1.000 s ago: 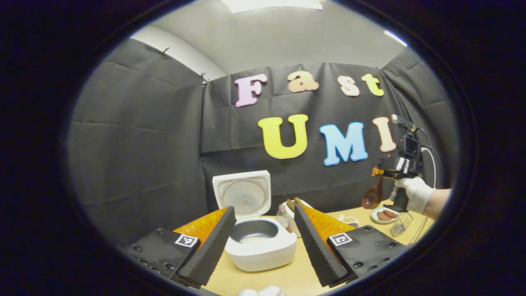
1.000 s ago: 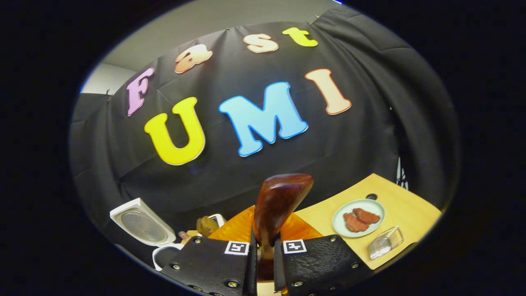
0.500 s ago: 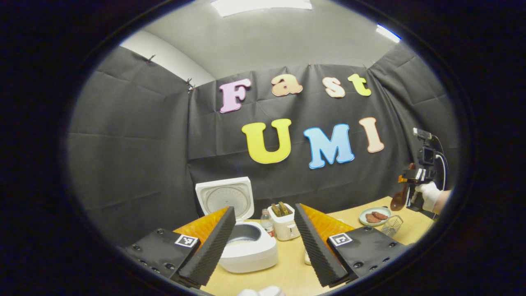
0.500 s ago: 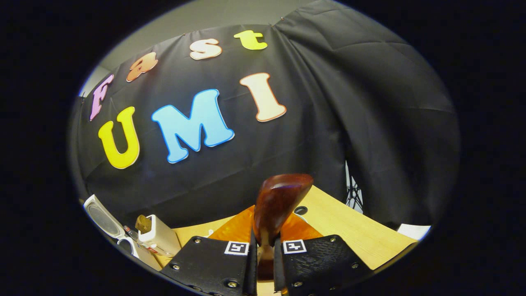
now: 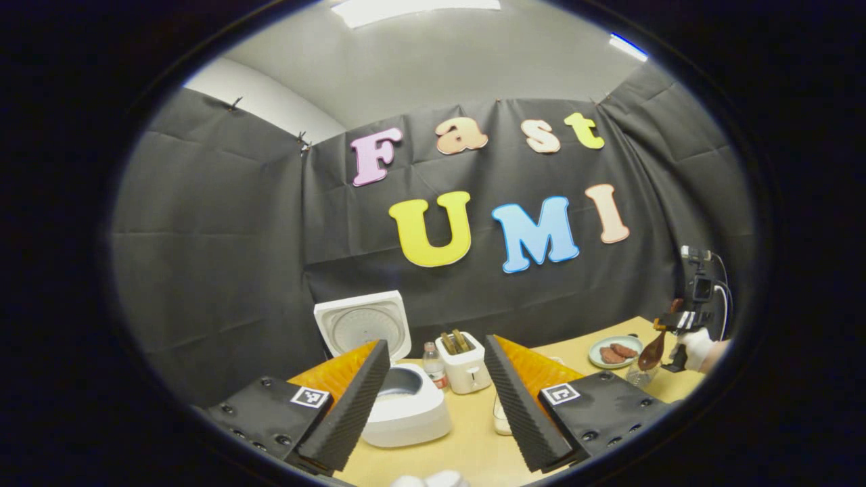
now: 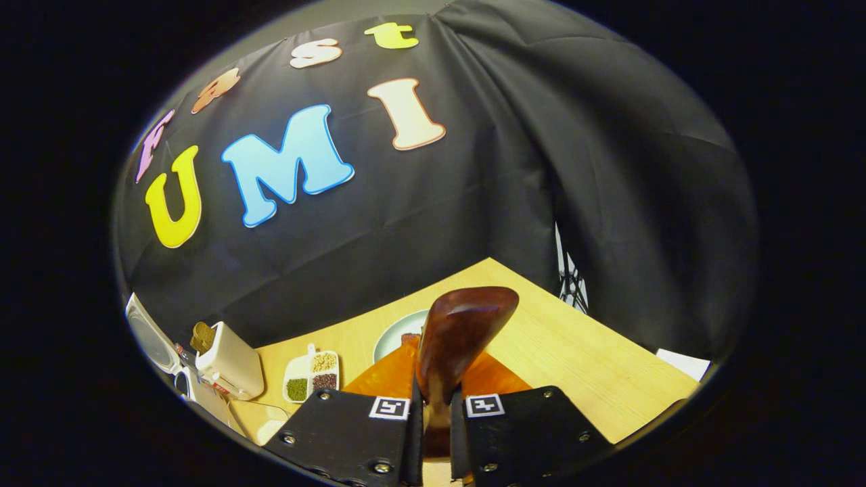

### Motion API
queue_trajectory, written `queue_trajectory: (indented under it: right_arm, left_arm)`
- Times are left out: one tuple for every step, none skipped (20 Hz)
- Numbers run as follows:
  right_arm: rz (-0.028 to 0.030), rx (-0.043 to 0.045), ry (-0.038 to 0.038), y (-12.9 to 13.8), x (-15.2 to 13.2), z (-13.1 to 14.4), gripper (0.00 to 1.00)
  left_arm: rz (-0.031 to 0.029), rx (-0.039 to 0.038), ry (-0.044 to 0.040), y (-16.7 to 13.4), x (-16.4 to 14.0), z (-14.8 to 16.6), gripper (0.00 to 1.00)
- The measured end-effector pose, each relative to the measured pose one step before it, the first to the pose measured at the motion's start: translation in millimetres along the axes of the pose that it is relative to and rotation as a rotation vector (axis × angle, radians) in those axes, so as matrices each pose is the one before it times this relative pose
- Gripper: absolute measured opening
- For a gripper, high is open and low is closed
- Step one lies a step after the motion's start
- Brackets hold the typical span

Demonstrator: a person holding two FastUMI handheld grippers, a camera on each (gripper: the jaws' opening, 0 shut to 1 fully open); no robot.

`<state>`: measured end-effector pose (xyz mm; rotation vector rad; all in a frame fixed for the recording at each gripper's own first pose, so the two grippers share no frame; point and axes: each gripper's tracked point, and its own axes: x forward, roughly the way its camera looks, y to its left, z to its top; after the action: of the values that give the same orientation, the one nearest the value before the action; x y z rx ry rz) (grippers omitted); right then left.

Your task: Close the left gripper, press the button to open the rice cooker; take a wooden spoon from the chopstick holder with the right hand, scoop a spoonful of rice and pour it into the rice cooker, then put the wooden spoon back into the chopstick holder.

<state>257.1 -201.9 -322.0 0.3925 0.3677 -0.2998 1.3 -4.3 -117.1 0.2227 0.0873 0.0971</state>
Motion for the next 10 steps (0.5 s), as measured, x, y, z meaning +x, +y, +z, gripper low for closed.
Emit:
queue_trajectory:
  right_arm:
    - [-0.00538, 0.00476, 0.01054, -4.91, 4.07, -6.64, 0.16]
    - [-0.00179, 0.00714, 0.01050, -2.83, 4.96, -6.39, 0.16]
    - [-0.01207, 0.00194, 0.01263, -4.96, 4.13, -5.28, 0.16]
    - [-0.00675, 0.00462, 0.01007, -2.92, 4.03, -6.10, 0.16]
    - [-0.00597, -0.00060, 0.00554, -2.72, 2.28, -3.81, 0.16]
    - [-0.00348, 0.00148, 0.00660, -2.61, 1.36, -4.56, 0.16]
    - [-0.00271, 0.00640, 0.01280, -1.66, 2.79, -4.96, 0.16]
    - [-0.00346, 0.00506, 0.01613, -1.15, 2.83, -5.76, 0.16]
    - [-0.00599, -0.00351, -0.01492, -2.19, 0.51, 2.26, 0.16]
    - [-0.00391, 0.00106, 0.00783, -0.08, 0.87, -2.99, 0.12]
  left_arm:
    - [0.00517, 0.00214, 0.00259, 0.67, 1.45, -2.47, 0.96]
    - [0.00158, -0.00175, 0.00635, -1.49, -0.24, -1.29, 0.96]
    - [-0.00025, -0.00558, 0.00881, -1.85, 1.33, -3.71, 0.96]
    - [0.00133, -0.00401, 0.00692, -1.13, 0.45, -2.15, 0.96]
    - [0.00073, -0.00153, 0.00792, -0.43, 2.44, -2.24, 0.96]
    - [0.00237, -0.00463, 0.01196, 0.15, 2.47, -3.99, 0.96]
    - [0.00359, -0.00084, 0.00944, 0.88, 2.11, -3.44, 0.96]
    - [0.00323, 0.00264, 0.00385, 0.50, 1.15, -1.53, 0.97]
    - [0.00332, 0.00629, 0.00046, 0.46, 2.57, 0.07, 0.98]
    - [-0.00146, 0.00952, -0.00251, 0.23, 1.54, 1.38, 0.99]
